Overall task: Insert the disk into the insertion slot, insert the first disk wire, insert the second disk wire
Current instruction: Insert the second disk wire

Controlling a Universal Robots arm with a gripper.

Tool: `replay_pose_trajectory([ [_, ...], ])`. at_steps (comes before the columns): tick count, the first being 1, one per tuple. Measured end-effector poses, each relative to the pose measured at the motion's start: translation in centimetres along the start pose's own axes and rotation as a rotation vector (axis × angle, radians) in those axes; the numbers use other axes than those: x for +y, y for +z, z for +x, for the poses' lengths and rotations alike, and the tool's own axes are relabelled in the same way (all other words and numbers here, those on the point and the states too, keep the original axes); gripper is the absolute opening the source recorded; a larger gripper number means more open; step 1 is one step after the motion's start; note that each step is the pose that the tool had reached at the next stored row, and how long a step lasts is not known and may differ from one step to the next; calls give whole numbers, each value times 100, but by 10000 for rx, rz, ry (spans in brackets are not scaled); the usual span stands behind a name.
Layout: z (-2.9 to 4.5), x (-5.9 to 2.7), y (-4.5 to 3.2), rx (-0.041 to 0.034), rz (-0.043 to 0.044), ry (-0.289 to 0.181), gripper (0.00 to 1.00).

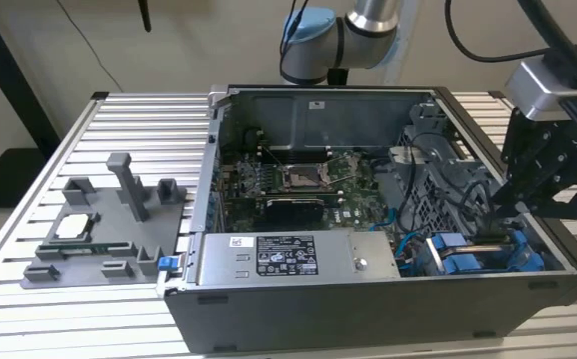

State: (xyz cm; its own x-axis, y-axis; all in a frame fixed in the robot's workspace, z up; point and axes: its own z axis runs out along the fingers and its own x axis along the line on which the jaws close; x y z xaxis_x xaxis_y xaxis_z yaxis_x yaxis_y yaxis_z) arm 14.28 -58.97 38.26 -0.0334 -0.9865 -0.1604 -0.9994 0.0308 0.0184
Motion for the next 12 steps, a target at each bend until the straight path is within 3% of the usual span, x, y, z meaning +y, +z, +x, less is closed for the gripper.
replay_pose_trajectory([
  [5,-17,2,-102,0,2,9,100],
  [12,-19,2,-118,0,2,9,100],
])
